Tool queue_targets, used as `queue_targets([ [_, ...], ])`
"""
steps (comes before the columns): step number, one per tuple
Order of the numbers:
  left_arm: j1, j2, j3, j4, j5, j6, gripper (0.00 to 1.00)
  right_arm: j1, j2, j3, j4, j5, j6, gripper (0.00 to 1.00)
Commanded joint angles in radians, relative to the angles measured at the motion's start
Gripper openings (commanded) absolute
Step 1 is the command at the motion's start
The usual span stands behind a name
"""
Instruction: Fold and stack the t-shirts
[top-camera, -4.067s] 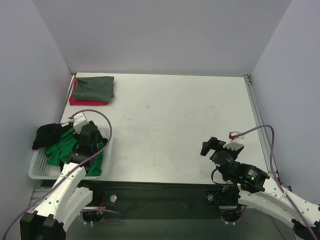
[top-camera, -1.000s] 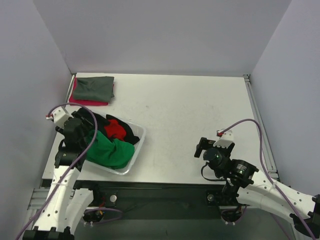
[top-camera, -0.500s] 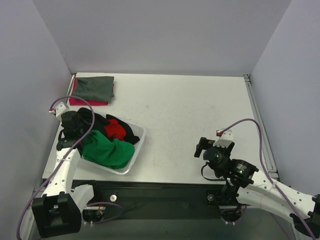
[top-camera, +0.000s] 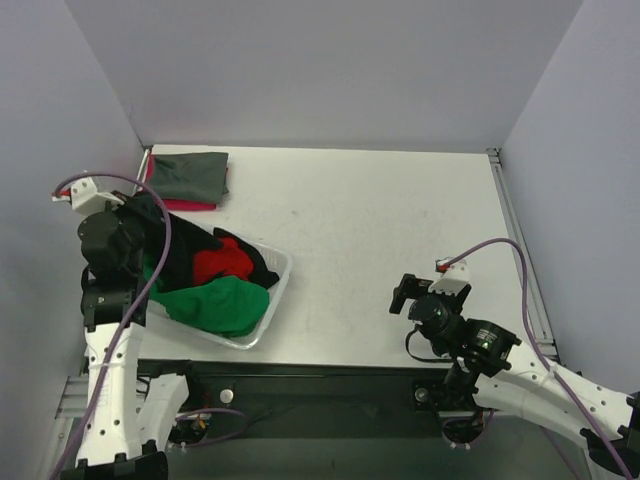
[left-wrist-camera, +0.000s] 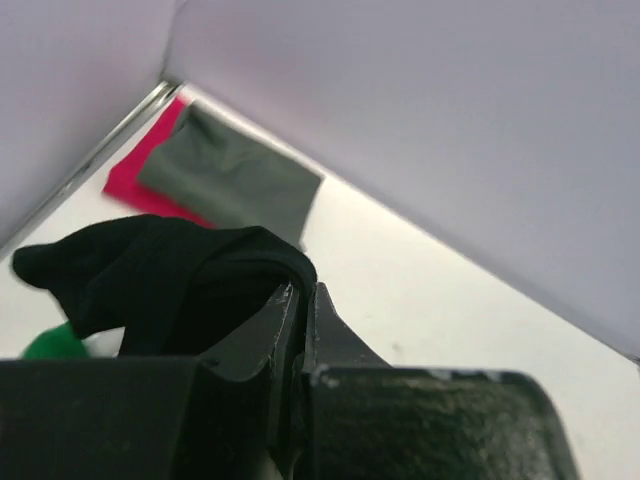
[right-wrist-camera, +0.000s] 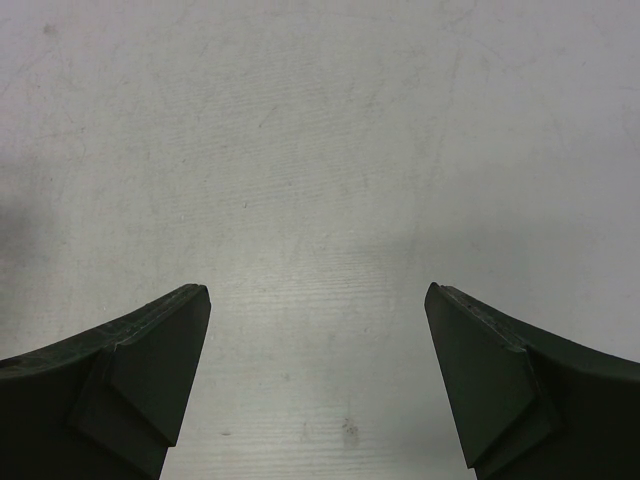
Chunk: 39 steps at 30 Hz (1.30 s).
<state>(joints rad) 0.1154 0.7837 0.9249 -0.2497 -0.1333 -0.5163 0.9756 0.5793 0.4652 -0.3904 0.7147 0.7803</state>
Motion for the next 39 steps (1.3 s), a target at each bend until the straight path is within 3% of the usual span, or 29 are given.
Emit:
queue_targets([
  [1, -0.019, -0.026, 0.156, 0.009, 0.164, 0.061, 0.00, -0.006, 0.004, 0.023, 0.002, 0.029, -0.007, 0.95],
  [6, -0.052, 0.029, 0.310, 0.020, 0.395, 0.067, 0.00, -0.005, 0.001, 0.029, 0.002, 0.029, -0.009, 0.95],
  [10, -0.106, 0.097, 0.460, 0.052, 0.477, 0.049, 0.00, -0.005, -0.024, 0.029, -0.002, 0.026, -0.012, 0.95],
  [14, -0.227, 0.202, 0.600, 0.121, 0.560, 0.007, 0.00, -0.006, -0.055, 0.023, -0.008, 0.028, -0.010, 0.95],
  [20, -0.373, 0.429, 0.952, 0.086, 0.555, 0.039, 0.00, -0.005, -0.065, 0.026, -0.018, 0.037, -0.010, 0.95],
  [24, -0.396, 0.544, 1.171, -0.003, 0.528, 0.070, 0.00, -0.008, -0.053, 0.026, -0.021, 0.043, -0.006, 0.95],
  [28, -0.398, 0.611, 1.284, -0.066, 0.495, 0.091, 0.00, -0.011, -0.039, 0.024, -0.022, 0.045, -0.001, 0.95],
  [39, -0.505, 0.792, 1.589, 0.026, 0.567, 0.047, 0.00, -0.011, -0.062, 0.024, -0.031, 0.069, -0.001, 0.95],
])
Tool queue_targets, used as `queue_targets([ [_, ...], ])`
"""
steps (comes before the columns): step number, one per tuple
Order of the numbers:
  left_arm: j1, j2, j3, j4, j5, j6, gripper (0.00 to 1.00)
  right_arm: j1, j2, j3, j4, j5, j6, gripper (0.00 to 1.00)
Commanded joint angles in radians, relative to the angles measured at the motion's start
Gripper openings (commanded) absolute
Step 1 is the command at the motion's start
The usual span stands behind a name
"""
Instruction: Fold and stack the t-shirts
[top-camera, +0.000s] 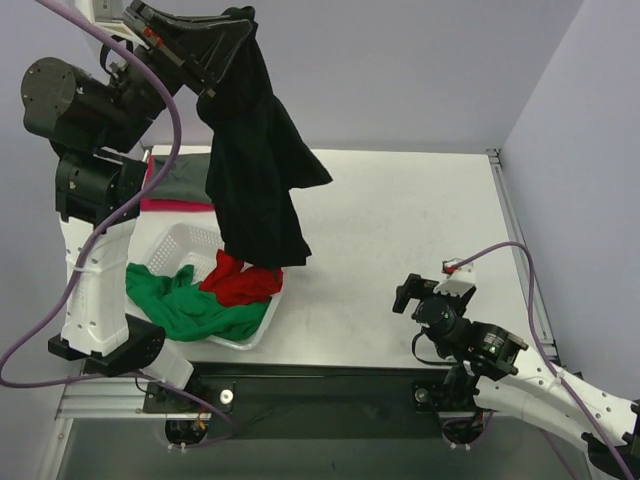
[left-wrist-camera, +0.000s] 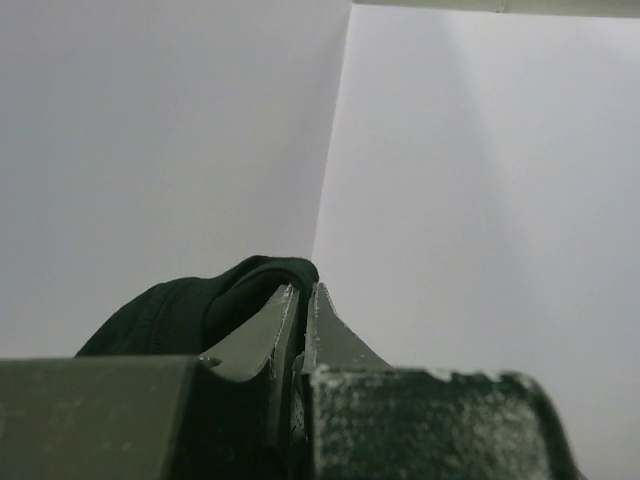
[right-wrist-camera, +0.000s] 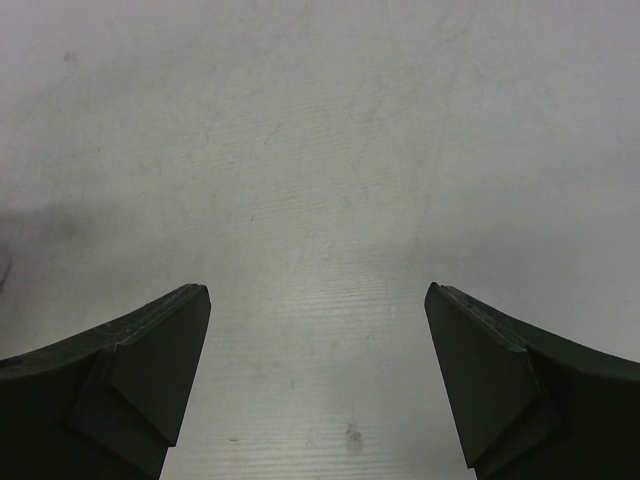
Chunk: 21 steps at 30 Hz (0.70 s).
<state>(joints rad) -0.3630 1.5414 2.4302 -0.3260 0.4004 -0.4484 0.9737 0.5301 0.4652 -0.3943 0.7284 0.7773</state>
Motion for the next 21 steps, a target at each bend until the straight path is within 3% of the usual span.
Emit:
queue_targets([
  [1, -0.046, 0.046, 0.095, 0.138, 0.041, -0.036, 0.00, -0.010, -0.015, 0.024, -0.031, 0.058, 0.002, 0.95],
  [6, -0.134, 0.098, 0.059, 0.303, 0.043, -0.055, 0.00, -0.012, -0.009, 0.026, -0.038, 0.066, 0.005, 0.95],
  [15, -0.330, 0.289, 0.197, 0.441, 0.084, -0.039, 0.00, -0.015, 0.028, 0.032, -0.044, 0.086, 0.007, 0.95],
  [21, -0.349, 0.361, 0.161, 0.530, 0.127, -0.104, 0.00, -0.018, 0.047, 0.033, -0.044, 0.089, 0.014, 0.95],
])
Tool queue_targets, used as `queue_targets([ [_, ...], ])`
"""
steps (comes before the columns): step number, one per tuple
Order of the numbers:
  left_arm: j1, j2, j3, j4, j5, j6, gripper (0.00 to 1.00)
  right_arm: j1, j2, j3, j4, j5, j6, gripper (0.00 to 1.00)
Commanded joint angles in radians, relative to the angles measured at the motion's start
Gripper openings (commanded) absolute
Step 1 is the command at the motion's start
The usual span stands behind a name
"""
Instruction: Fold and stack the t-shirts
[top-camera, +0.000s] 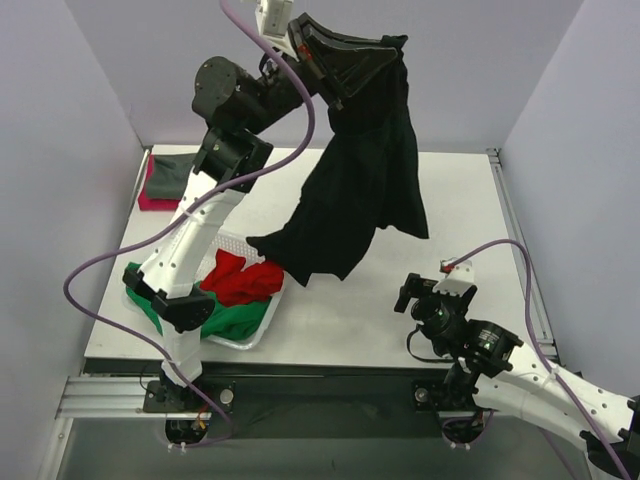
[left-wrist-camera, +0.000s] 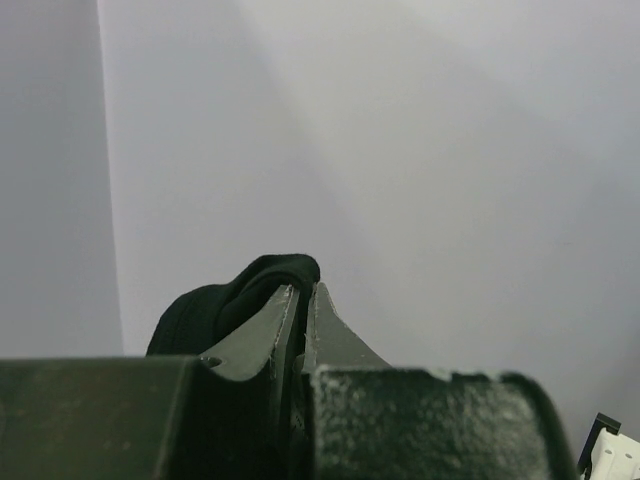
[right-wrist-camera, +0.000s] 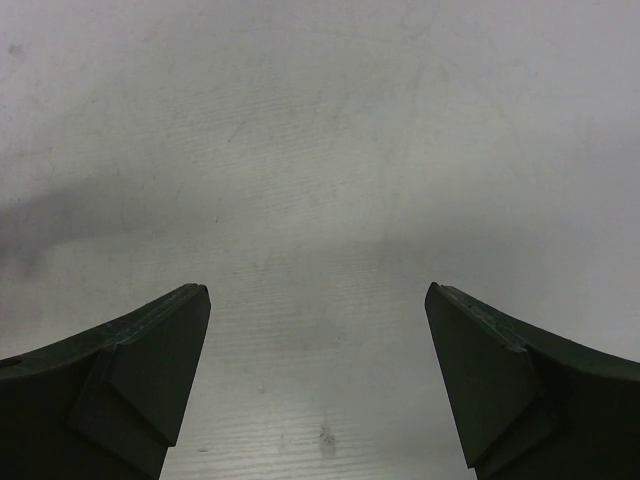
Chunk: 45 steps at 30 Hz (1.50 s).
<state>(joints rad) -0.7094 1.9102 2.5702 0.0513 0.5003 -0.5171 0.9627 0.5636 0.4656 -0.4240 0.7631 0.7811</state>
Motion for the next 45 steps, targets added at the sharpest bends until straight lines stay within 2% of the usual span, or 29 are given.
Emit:
queue_targets([
  [1, -0.002, 0.003, -0.010, 0.148, 0.040, -0.026, 0.00, -0.005, 0.012, 0.033, -0.015, 0.053, 0.012, 0.95],
  [6, -0.001, 0.039, -0.126, 0.056, 0.081, 0.046, 0.00, -0.007, -0.001, 0.028, -0.019, 0.048, 0.014, 0.95],
  [12, -0.024, 0.205, -0.186, -0.049, 0.210, 0.080, 0.00, -0.007, -0.004, 0.021, -0.027, 0.044, 0.027, 0.95],
  [15, -0.068, 0.268, -0.218, -0.180, 0.184, 0.189, 0.00, -0.007, 0.001, 0.018, -0.032, 0.038, 0.033, 0.95],
  [16, -0.081, 0.274, -0.241, -0.188, 0.150, 0.242, 0.00, -0.005, 0.001, 0.018, -0.036, 0.033, 0.035, 0.95],
  [19, -0.104, 0.268, -0.362, -0.150, 0.130, 0.267, 0.00, -0.007, -0.002, 0.016, -0.055, 0.035, 0.044, 0.94],
  [20, -0.104, 0.265, -0.395, -0.124, 0.142, 0.259, 0.04, -0.005, -0.008, 0.015, -0.062, 0.036, 0.049, 0.94],
  [23, -0.104, 0.274, -0.447, -0.082, 0.187, 0.249, 0.26, -0.007, -0.025, 0.010, -0.070, 0.038, 0.056, 0.94],
  [24, -0.104, 0.277, -0.450, -0.103, 0.190, 0.256, 0.44, -0.007, -0.028, 0.010, -0.073, 0.038, 0.058, 0.94],
  [26, -0.104, 0.251, -0.505, -0.113, 0.161, 0.270, 0.61, -0.005, -0.028, 0.010, -0.071, 0.038, 0.060, 0.94],
  [27, -0.104, 0.230, -0.548, -0.105, 0.097, 0.279, 0.72, -0.007, -0.025, 0.011, -0.071, 0.036, 0.060, 0.94],
  [29, -0.107, 0.133, -0.724, -0.068, 0.022, 0.299, 0.80, -0.007, -0.002, 0.024, -0.071, 0.038, 0.061, 0.94],
  [31, -0.107, -0.001, -0.862, 0.028, -0.125, 0.307, 0.86, -0.005, 0.021, 0.031, -0.071, 0.033, 0.064, 0.94],
  [32, -0.107, -0.048, -1.018, 0.053, -0.182, 0.313, 0.88, -0.005, 0.047, 0.041, -0.073, 0.036, 0.066, 0.94],
  [33, -0.108, -0.139, -1.086, 0.086, -0.300, 0.313, 0.88, -0.004, 0.061, 0.044, -0.071, 0.038, 0.069, 0.94],
  [36, -0.117, -0.267, -1.373, 0.122, -0.483, 0.293, 0.90, -0.001, 0.107, 0.056, -0.071, 0.045, 0.086, 0.94],
  [38, -0.122, -0.362, -1.528, 0.127, -0.540, 0.273, 0.90, -0.001, 0.127, 0.064, -0.064, 0.047, 0.090, 0.94],
  [42, -0.125, -0.448, -1.683, 0.095, -0.545, 0.201, 0.90, 0.002, 0.144, 0.070, -0.041, 0.036, 0.075, 0.94],
  [45, -0.125, -0.465, -1.743, 0.056, -0.552, 0.166, 0.91, 0.004, 0.153, 0.068, -0.019, 0.021, 0.070, 0.94],
])
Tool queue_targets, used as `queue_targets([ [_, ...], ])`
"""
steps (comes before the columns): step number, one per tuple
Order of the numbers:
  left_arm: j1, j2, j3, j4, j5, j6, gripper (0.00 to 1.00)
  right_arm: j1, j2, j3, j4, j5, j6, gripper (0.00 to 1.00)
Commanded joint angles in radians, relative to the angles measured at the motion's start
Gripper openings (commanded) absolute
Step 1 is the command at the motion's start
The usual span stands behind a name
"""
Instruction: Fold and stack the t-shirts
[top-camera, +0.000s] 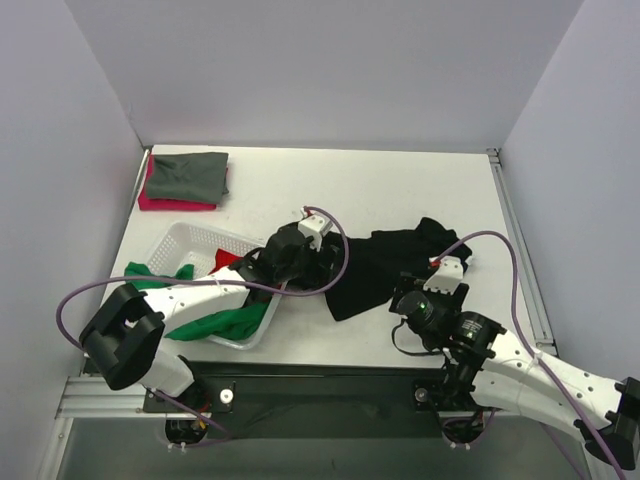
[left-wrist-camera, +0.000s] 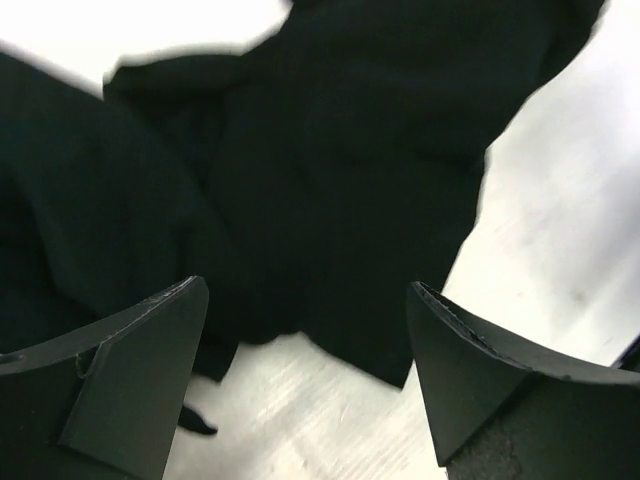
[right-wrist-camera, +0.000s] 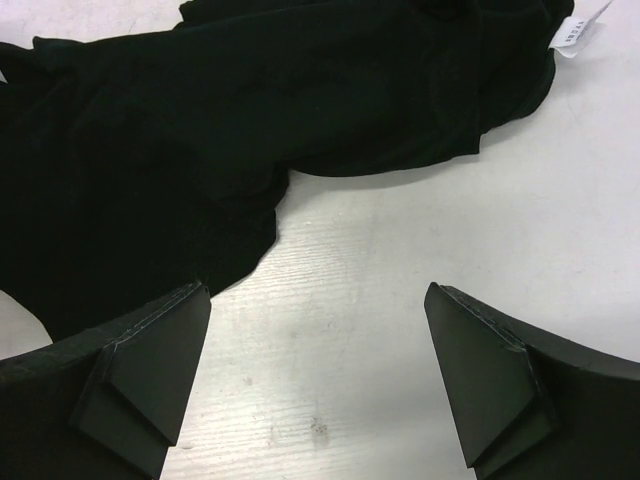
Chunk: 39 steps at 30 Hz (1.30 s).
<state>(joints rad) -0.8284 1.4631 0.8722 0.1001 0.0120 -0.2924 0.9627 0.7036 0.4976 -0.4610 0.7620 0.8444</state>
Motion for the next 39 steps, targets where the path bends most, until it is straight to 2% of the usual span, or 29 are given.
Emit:
queue_targets([
  [1, -0.006, -0.017, -0.055, 0.001, -0.072, -0.066, 0.92, 0.005, 0.017, 0.033, 0.021, 0.019, 0.008, 0.94],
  [7, 0.002, -0.027, -0.085, -0.017, -0.135, -0.099, 0.94, 0.004, 0.033, 0.035, 0.038, 0.000, 0.007, 0.94],
  [11, 0.006, -0.063, -0.107, -0.062, -0.266, -0.113, 0.96, 0.005, 0.043, 0.035, 0.045, -0.004, 0.007, 0.94],
  [18, 0.035, -0.122, -0.159, -0.138, -0.391, -0.142, 0.97, 0.005, 0.091, 0.061, 0.067, -0.013, -0.011, 0.94],
  [28, 0.127, -0.233, -0.249, -0.142, -0.385, -0.148, 0.97, 0.008, 0.145, 0.065, 0.102, -0.038, -0.022, 0.94],
  [39, 0.141, -0.316, -0.266, -0.114, -0.362, -0.111, 0.97, -0.018, 0.224, 0.088, 0.153, -0.059, -0.050, 0.95],
])
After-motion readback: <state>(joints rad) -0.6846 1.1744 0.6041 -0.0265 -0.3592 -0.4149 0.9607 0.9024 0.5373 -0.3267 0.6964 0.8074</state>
